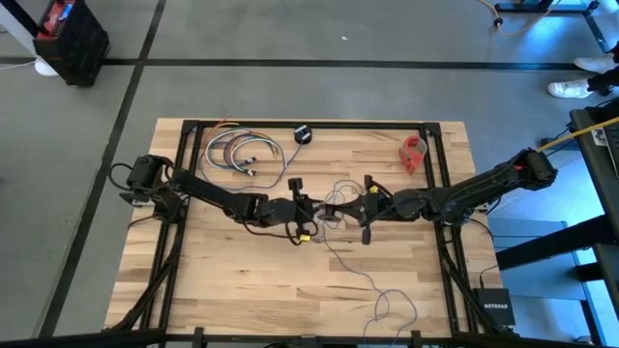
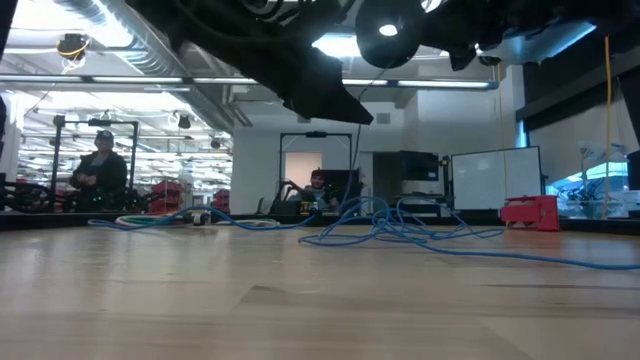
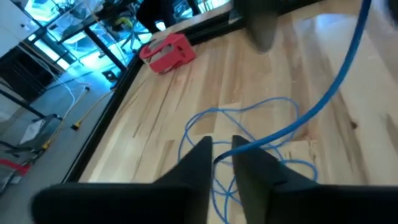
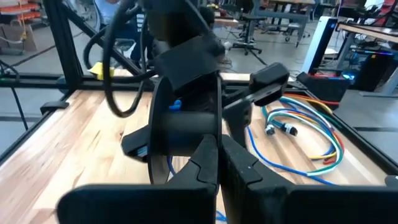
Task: Coil cords
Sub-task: Coil the blue wire onto the black spool
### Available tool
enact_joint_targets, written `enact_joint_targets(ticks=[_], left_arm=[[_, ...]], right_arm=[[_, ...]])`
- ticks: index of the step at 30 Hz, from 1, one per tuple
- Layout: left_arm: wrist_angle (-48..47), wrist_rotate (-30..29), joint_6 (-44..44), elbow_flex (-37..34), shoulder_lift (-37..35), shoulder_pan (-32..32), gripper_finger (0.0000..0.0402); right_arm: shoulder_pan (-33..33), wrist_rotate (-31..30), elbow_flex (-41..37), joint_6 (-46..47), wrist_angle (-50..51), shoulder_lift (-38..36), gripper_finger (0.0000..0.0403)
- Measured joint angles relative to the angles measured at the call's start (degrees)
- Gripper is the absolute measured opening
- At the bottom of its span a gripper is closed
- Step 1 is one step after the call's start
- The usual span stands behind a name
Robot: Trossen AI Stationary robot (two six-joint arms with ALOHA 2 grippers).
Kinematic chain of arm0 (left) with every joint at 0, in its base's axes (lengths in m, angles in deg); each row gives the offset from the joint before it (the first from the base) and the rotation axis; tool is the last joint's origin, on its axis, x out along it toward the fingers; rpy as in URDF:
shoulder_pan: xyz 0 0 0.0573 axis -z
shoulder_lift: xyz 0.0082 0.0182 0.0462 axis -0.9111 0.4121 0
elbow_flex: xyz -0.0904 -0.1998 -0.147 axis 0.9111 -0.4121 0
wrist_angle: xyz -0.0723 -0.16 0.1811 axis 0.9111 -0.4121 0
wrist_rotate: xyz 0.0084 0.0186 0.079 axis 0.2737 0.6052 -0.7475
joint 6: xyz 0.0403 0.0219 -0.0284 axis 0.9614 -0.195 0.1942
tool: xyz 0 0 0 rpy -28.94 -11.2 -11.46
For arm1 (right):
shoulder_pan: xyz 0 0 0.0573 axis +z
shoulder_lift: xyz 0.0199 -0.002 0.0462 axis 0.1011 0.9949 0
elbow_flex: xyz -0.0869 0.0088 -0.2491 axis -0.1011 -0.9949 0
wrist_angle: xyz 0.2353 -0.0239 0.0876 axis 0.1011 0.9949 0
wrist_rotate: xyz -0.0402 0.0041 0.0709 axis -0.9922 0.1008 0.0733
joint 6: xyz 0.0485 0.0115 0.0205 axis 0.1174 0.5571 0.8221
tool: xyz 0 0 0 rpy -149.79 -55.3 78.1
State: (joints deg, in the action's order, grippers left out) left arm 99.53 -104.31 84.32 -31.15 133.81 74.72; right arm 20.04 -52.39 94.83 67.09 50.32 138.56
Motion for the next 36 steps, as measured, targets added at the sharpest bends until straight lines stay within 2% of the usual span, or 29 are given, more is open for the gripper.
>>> enact_joint_targets(ticks=[3, 10, 18, 26, 29, 36], left_arm=[[-1.4, 0.0, -0.1, 0.0, 0.0, -0.1, 0.0007], [-9.3, -5.5, -2.1, 0.0, -3.4, 0.8, 0.0003], [-17.6, -5.6, -13.7, 0.0, -10.8, 0.8, 0.0003], [-17.2, -5.0, -19.4, -0.1, -13.1, 0.7, 0.0003], [-15.2, -2.5, -21.4, -0.1, -14.1, 0.6, 0.0003], [-8.3, 1.2, -22.6, -0.1, -13.6, 0.7, 0.0003]], right_arm=[[0.0, 0.0, 0.0, -0.4, -1.3, 0.5, 0.0003], [0.0, -3.2, 0.1, -0.6, 4.7, 0.5, 0.0003], [0.0, -11.1, 0.2, -1.8, 11.0, 1.4, 0.0003], [0.0, -16.3, 0.3, -1.9, 6.9, 8.3, 0.0003], [0.0, -19.1, 0.3, -1.8, 5.4, 10.2, 0.0003], [-2.9, -17.5, 0.2, -1.8, 2.4, 11.4, 0.0003]])
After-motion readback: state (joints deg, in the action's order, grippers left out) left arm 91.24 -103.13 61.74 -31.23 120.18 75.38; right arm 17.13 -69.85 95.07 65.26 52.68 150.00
